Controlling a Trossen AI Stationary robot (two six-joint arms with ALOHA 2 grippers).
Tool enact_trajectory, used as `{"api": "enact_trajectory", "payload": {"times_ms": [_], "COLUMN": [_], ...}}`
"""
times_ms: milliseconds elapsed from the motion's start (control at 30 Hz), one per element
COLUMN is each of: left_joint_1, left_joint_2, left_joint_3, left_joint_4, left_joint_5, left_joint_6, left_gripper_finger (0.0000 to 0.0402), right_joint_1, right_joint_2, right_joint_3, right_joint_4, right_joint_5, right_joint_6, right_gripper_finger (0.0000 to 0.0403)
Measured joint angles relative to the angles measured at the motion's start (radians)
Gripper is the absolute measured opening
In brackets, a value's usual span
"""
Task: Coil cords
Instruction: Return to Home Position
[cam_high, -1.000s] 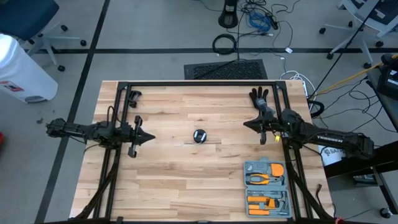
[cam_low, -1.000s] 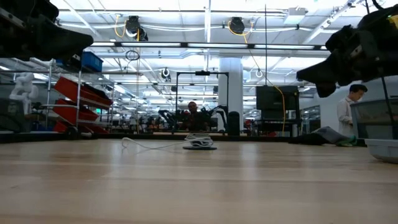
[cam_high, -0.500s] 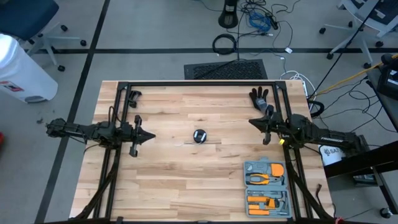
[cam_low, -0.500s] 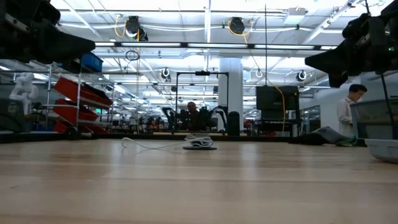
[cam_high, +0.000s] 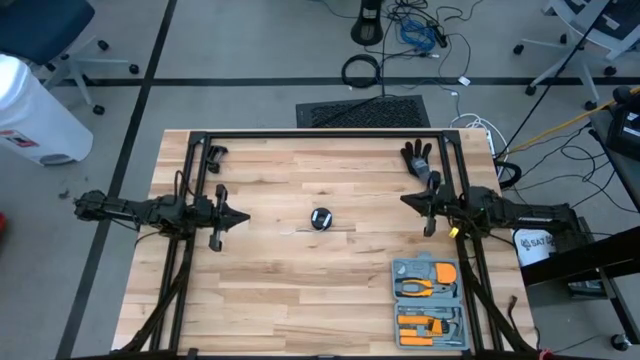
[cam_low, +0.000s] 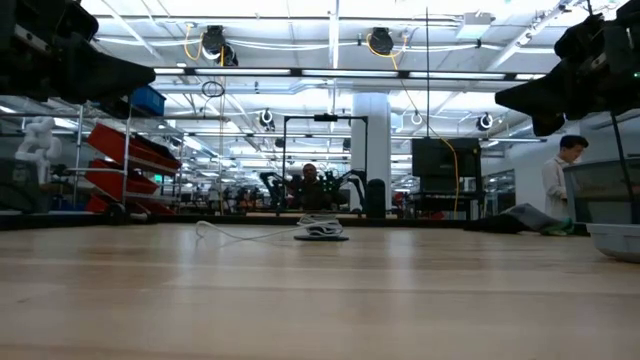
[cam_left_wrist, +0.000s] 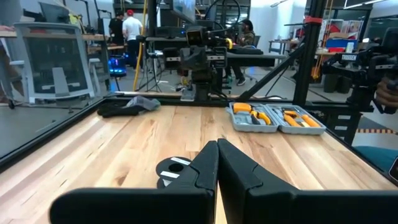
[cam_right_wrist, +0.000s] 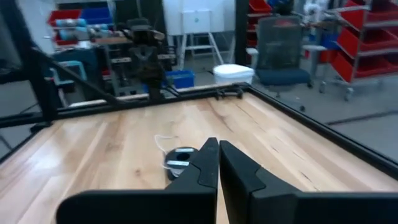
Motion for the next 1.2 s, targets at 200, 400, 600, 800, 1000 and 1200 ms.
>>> {"api": "enact_trajectory", "payload": {"times_ms": [200,400,600,800,1000,1200], "left_joint_1": [0.000,0.000,0.000,0.000,0.000,0.000], "left_joint_2": [0.000,0.000,0.000,0.000,0.000,0.000], "left_joint_3": [0.000,0.000,0.000,0.000,0.000,0.000], "left_joint_4": [0.000,-0.001,0.015,0.004,0.002,-0.001], "left_joint_5": [0.000,0.000,-0.029,-0.045,-0.045,-0.020], "left_joint_6": [-0.003,-0.026,-0.026,-0.027,-0.026,-0.065], "left_gripper_finger": [0.0013,0.0013,0.0013,0.0013,0.0013,0.0013], "right_joint_1": [0.034,0.098,0.151,0.168,0.169,0.169], "right_joint_2": [0.000,0.000,0.002,0.002,0.003,0.003], "right_joint_3": [0.006,-0.028,-0.029,-0.029,-0.029,-0.029], "right_joint_4": [-0.016,0.083,0.083,0.072,0.070,0.070], "right_joint_5": [0.022,0.002,-0.016,-0.076,-0.088,-0.086], "right_joint_6": [0.004,-0.016,-0.033,-0.052,-0.026,-0.050], "right_gripper_finger": [0.0000,0.0000,0.0000,0.0000,0.0000,0.0000]}}
